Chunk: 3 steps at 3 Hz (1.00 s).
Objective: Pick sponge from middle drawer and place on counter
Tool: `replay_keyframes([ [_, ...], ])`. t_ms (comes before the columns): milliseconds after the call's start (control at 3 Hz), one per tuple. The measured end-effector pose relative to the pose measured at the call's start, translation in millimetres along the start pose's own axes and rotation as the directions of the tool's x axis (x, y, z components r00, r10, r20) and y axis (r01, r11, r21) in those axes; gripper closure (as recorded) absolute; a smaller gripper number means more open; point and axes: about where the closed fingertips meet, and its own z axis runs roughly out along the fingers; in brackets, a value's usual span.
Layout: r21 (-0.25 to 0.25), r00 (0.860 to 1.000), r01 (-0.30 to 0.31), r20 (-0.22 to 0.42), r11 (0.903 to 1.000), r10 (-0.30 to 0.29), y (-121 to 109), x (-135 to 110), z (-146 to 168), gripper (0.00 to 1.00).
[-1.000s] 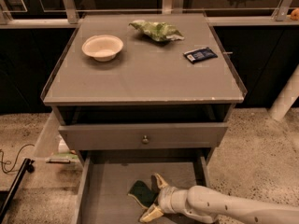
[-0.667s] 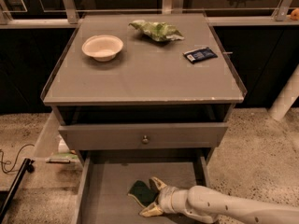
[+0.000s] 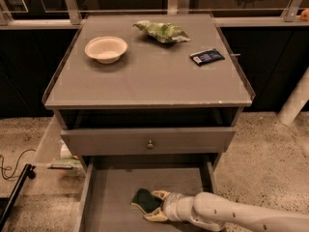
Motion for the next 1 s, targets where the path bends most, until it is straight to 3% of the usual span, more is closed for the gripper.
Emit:
replay_keyframes([
  [333, 0.000, 1.000, 0.000, 0.000, 1.0000, 0.000, 0, 0, 0, 0.89],
  [667, -0.006, 1.000, 0.007, -0.009, 1.0000, -0.007, -1, 1, -1, 1.00],
  [1000, -0.014, 1.000, 0.017, -0.004, 0.9998, -0.017, -10, -3, -13, 1.00],
])
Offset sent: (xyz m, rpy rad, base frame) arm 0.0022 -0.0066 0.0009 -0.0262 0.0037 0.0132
